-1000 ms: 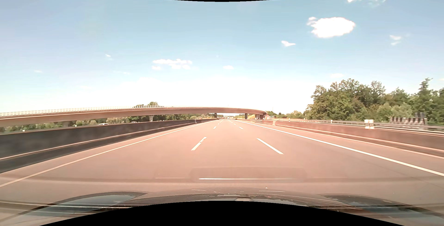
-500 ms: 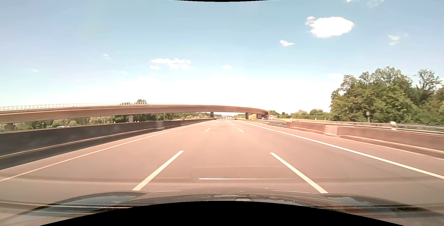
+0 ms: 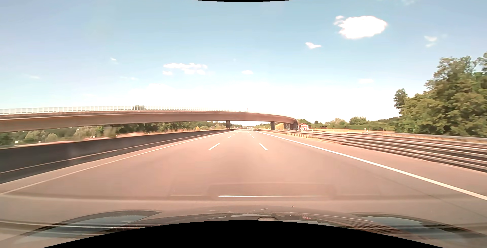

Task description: Follow the waypoints while adhering to traffic rules and regulations

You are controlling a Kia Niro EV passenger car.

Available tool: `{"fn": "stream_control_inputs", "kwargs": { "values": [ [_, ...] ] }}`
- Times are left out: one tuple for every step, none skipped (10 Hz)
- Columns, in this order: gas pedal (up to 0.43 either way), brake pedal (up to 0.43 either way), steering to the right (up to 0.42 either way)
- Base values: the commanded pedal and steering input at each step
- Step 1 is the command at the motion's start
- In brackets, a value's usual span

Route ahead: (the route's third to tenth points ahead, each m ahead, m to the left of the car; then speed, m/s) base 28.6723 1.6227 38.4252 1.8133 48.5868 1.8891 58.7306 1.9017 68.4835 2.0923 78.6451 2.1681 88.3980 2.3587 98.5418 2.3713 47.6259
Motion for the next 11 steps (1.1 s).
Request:
{"fn": "stream_control_inputs", "kwargs": {
  "values": [
    [0.591, 0.0, 0.0],
    [0.591, 0.0, 0.0],
    [0.591, 0.0, -0.001],
    [0.591, 0.0, -0.001],
    [0.591, 0.0, 0.0],
    [0.591, 0.0, -0.001],
    [0.591, 0.0, -0.001],
    [0.591, 0.0, -0.001],
    [0.591, 0.0, -0.001],
    [0.591, 0.0, -0.001],
    [0.591, 0.0, -0.001]
  ]
}}
